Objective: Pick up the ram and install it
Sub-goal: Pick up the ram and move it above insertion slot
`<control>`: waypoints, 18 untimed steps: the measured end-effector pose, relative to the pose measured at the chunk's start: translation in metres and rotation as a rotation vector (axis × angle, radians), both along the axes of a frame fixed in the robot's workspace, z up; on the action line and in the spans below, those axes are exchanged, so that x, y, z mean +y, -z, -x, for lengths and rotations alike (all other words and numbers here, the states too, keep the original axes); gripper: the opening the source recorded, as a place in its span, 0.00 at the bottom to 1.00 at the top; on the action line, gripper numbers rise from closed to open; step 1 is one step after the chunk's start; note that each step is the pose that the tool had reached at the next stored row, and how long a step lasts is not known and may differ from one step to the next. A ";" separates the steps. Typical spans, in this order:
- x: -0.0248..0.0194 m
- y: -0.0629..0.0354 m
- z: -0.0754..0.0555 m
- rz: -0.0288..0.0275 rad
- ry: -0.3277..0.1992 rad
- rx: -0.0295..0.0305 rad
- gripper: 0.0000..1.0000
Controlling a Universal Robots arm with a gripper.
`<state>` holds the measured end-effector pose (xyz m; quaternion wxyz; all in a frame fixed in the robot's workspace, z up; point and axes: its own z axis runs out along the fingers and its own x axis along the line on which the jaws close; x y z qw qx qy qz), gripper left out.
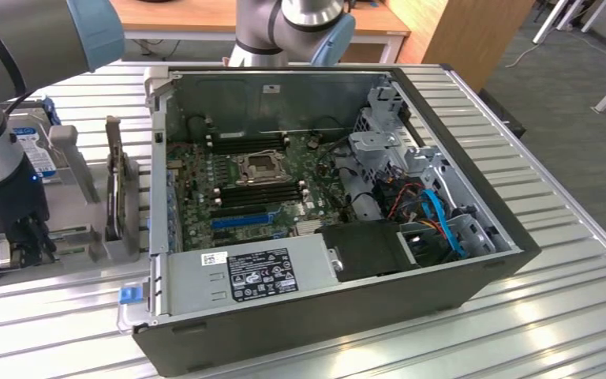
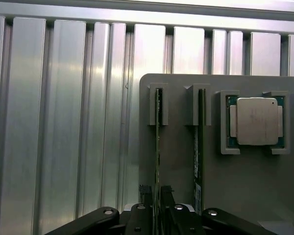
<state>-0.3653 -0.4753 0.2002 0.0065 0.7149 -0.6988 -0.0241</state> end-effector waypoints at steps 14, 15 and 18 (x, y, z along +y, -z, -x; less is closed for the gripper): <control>0.0000 0.0000 0.000 -0.0001 0.000 0.0000 0.12; 0.0000 0.0000 0.000 0.0000 0.000 -0.0001 0.12; 0.0000 0.0000 0.000 -0.0001 0.000 -0.0001 0.12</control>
